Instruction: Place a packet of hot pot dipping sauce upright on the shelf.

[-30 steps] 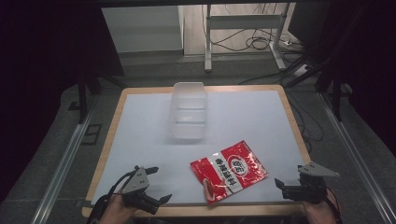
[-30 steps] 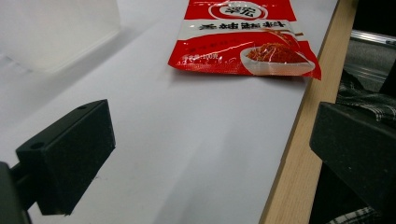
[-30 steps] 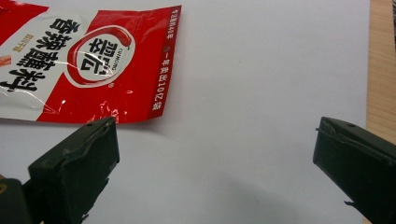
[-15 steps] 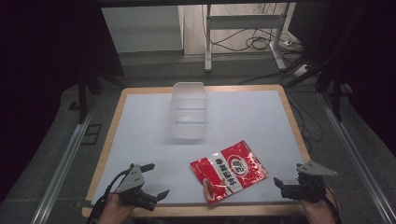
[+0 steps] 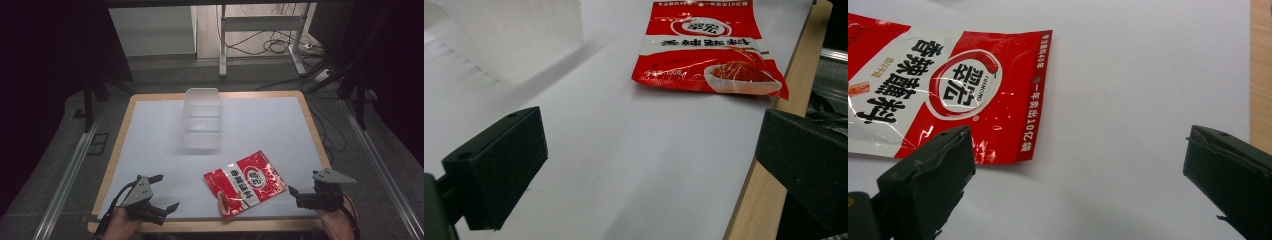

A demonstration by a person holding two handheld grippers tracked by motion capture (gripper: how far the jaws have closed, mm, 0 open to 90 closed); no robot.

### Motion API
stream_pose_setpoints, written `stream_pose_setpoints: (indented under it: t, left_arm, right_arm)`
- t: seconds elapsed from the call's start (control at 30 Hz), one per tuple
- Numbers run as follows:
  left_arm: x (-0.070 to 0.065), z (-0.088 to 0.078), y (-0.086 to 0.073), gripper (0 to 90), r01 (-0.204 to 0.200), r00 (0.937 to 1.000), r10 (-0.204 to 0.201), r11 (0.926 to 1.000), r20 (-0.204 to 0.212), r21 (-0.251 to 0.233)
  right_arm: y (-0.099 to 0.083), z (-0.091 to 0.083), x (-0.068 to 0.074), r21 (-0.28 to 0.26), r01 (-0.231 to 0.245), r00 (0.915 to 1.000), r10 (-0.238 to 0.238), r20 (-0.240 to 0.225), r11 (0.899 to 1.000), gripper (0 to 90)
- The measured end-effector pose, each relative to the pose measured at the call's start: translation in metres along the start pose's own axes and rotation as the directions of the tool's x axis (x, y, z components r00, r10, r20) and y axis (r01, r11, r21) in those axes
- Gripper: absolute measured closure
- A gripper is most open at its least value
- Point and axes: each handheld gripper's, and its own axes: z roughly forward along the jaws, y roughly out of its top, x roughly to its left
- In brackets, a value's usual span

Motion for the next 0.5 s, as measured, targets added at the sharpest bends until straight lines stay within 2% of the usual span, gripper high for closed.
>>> stream_pose_setpoints:
  t: [0.17,0.5]
  left_arm:
    - [0.001,-0.001,0.0,0.3,0.009,1.0,-0.009,0.9999,-0.002,-0.008]
    - [0.0,0.0,0.0,0.3,-0.005,1.0,0.005,1.0,0.003,-0.001]
  right_arm:
    - [0.005,0.006,0.002,0.0,0.012,0.9993,-0.012,-0.035,1.0,0.3]
    - [0.009,0.021,0.008,0.015,0.04,0.9975,-0.039,-0.059,0.999,0.0]
